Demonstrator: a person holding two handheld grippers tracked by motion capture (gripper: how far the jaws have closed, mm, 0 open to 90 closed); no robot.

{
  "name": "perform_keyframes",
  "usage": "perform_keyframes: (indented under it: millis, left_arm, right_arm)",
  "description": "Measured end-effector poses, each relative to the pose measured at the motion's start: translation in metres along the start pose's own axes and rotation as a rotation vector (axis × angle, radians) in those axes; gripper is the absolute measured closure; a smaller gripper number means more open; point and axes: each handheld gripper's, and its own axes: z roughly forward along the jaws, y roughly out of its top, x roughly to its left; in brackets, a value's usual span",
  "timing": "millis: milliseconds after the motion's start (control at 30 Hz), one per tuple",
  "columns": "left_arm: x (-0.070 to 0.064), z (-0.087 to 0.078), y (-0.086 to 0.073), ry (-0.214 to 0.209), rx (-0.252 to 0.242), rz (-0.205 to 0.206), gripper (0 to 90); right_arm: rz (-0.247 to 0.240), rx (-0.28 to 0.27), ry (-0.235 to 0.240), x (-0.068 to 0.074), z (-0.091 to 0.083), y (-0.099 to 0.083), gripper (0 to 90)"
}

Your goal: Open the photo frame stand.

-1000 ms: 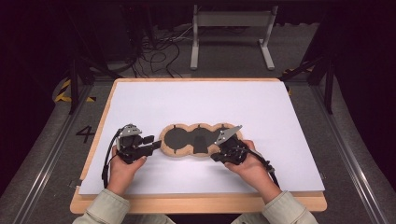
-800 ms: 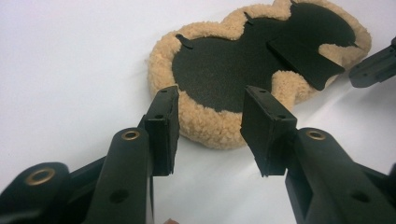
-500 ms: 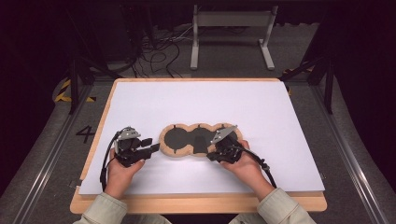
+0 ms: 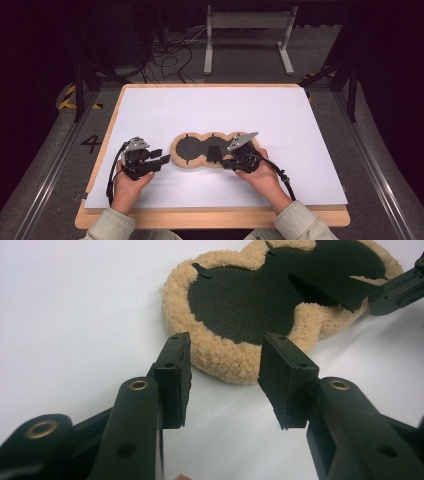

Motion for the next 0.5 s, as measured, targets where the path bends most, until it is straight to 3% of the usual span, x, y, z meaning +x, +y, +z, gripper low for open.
perform_keyframes:
  millis: [300,500]
  left_arm:
    - [-0.0006,0.0017,-0.0001,-0.001,0.004,0.001,56.5]
    - [-0.0010,0.0019,-0.0006,-0.004,0.006,-0.002,56.5]
  right_arm:
    - [0.002,-0.096,-0.030,-0.0010,-0.0080,0.0082,90.0]
    - [0.004,-0.111,-0.039,-0.0011,-0.0084,0.0089,90.0]
